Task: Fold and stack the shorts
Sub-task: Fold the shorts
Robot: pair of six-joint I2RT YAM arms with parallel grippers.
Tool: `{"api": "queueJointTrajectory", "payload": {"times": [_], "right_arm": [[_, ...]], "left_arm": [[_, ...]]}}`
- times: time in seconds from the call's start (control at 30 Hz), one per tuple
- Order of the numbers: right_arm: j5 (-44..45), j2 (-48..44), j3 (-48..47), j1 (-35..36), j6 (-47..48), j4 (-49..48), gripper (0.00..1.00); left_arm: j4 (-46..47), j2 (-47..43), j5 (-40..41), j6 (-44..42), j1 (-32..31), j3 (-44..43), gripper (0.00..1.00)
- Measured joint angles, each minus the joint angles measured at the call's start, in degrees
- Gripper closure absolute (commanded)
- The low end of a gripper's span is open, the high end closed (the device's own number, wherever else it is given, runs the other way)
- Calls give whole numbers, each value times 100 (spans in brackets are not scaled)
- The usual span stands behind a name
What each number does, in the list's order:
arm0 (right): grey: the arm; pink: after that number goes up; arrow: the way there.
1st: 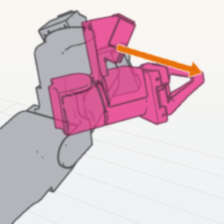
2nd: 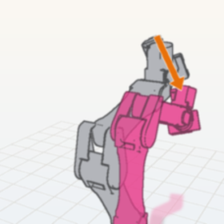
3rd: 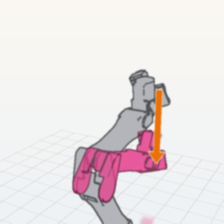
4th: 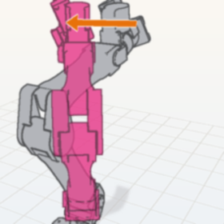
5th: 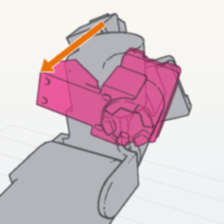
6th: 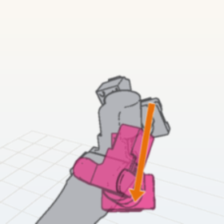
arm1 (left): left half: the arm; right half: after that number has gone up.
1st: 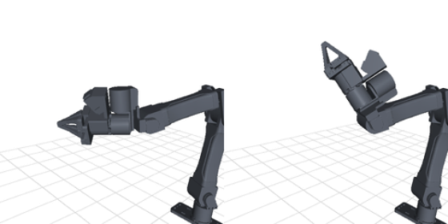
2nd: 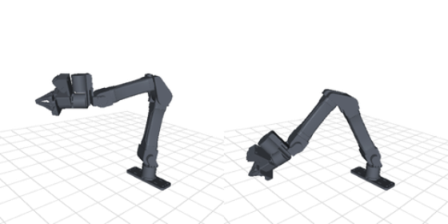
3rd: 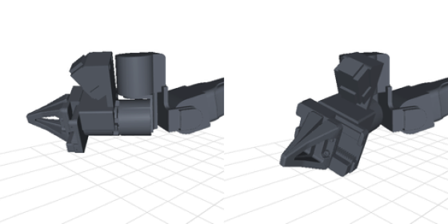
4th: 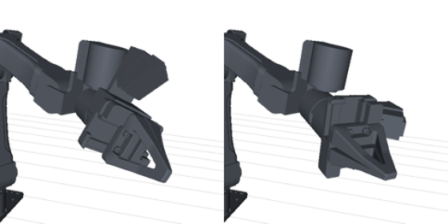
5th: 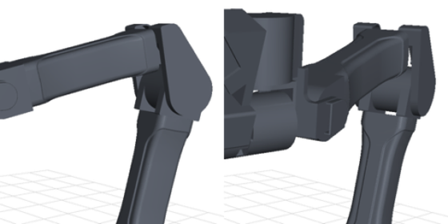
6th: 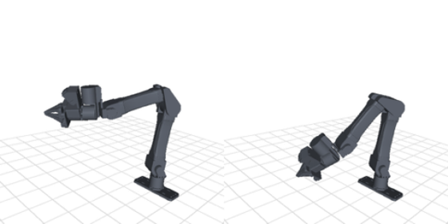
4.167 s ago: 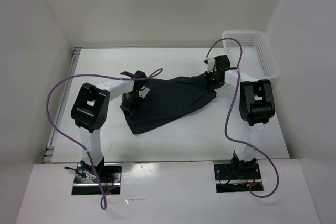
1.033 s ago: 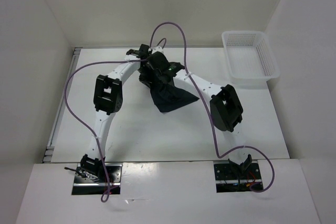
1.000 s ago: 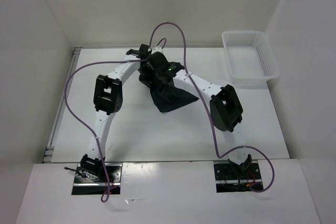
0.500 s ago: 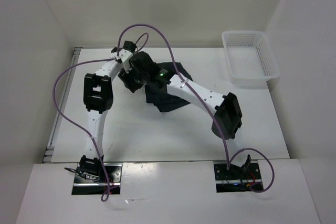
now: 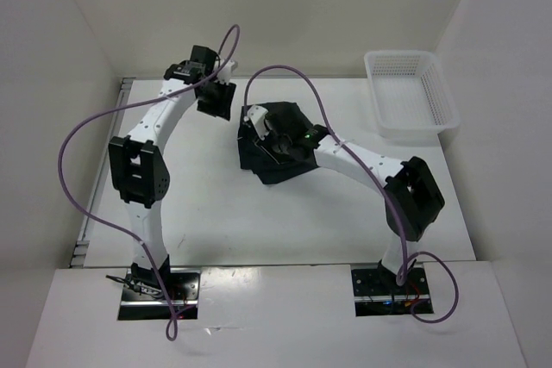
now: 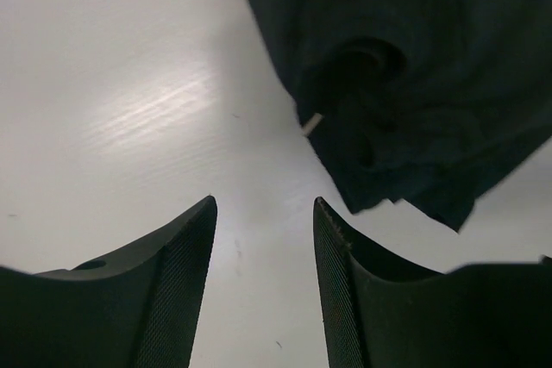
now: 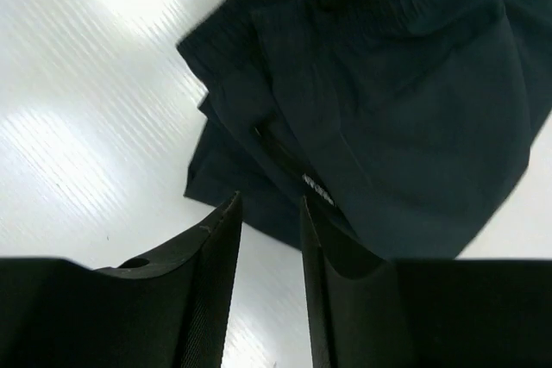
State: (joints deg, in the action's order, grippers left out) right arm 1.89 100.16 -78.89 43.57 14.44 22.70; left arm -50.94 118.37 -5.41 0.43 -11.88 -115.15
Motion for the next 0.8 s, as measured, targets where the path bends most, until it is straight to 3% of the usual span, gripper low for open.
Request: {"api": "queueJointTrajectory", "payload": {"times": [0.2, 0.43, 0.8], "right_arm": [[-483, 426, -153, -22, 236, -702, 56], [-605, 1252, -341, -22, 376, -1193, 44], [-358, 1784, -763, -24, 219, -1523, 48]], "left_arm": [[-170, 267, -632, -22, -216, 433, 41], [-212, 957, -920, -15, -114, 50, 38], [-85, 1539, -1097, -20, -398, -531, 36]]}}
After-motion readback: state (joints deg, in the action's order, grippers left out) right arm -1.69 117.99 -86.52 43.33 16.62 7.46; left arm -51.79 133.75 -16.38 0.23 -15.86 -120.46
